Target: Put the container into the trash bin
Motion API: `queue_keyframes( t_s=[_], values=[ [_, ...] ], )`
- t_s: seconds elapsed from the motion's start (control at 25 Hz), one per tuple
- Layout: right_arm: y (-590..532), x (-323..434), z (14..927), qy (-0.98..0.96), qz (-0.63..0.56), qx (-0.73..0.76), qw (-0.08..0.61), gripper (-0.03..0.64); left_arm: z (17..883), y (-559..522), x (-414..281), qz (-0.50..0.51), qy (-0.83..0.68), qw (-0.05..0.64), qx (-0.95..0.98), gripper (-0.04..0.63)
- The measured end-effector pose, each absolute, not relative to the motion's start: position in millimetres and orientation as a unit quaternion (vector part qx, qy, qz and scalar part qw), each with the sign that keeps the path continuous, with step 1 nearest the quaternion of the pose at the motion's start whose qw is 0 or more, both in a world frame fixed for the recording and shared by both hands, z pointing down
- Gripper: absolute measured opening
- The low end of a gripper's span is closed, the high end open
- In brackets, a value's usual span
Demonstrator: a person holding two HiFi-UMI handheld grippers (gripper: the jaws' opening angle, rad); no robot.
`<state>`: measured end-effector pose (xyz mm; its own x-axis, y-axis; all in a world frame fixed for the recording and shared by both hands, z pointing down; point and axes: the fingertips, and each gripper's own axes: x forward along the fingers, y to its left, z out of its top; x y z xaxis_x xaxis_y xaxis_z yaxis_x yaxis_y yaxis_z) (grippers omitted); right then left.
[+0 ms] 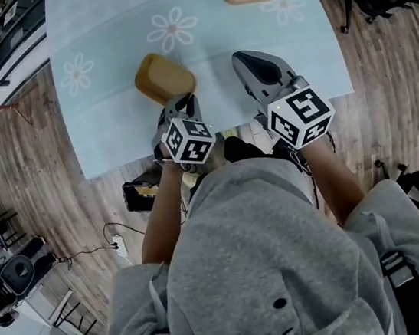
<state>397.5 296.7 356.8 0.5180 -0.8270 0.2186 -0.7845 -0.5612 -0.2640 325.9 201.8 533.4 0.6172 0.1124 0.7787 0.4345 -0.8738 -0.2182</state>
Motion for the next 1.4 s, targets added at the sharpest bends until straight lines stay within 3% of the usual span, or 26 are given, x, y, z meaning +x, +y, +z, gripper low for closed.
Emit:
queue_keyframes(
  t_s=[0.44,0.8,1.4],
  values=[
    [182.1,319.3,330.2,0.538,-0.149,-0.828,0.044,0.029,505.9,91.1,232.9,-0.406,-0.060,0.160,-0.898,0.032],
    [78.8,217.0,297.2,0.607,-0.154,-0.780,0.009,0.029,477.6,-16.2,111.4,-0.412,0.042,0.101,-0.904,0.032],
    [-45.9,25.0,337.3,0.712,-0.163,-0.682,-0.032,0.029,526.1,-104.7,-128.8,-0.435,0.166,0.009,-0.885,0.032]
  ],
)
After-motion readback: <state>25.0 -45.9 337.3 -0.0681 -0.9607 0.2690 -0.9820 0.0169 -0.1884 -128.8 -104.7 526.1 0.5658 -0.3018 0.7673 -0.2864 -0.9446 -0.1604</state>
